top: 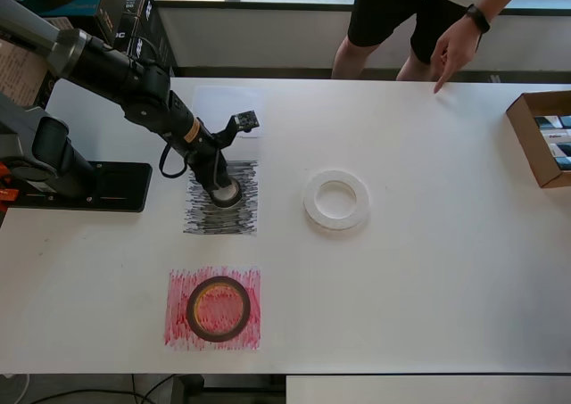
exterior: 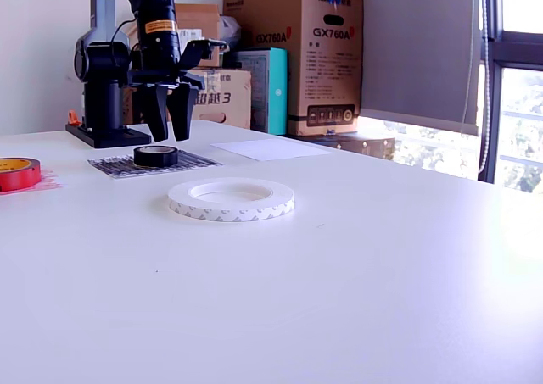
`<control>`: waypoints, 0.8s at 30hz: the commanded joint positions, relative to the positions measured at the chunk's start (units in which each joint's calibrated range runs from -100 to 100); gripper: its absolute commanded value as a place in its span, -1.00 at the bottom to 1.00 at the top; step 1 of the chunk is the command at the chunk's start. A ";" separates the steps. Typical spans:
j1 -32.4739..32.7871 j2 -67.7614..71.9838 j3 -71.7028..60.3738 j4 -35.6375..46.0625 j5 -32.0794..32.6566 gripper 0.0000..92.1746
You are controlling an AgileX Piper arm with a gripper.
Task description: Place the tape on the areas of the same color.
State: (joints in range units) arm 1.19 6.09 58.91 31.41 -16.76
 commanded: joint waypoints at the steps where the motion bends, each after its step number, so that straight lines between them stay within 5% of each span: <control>1: -0.78 -1.79 -3.44 1.13 0.81 0.06; 8: -3.46 -3.75 -11.43 2.23 3.84 0.06; 24: -5.28 10.47 -47.33 31.17 20.46 0.06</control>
State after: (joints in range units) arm -2.93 10.84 26.65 52.94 -0.30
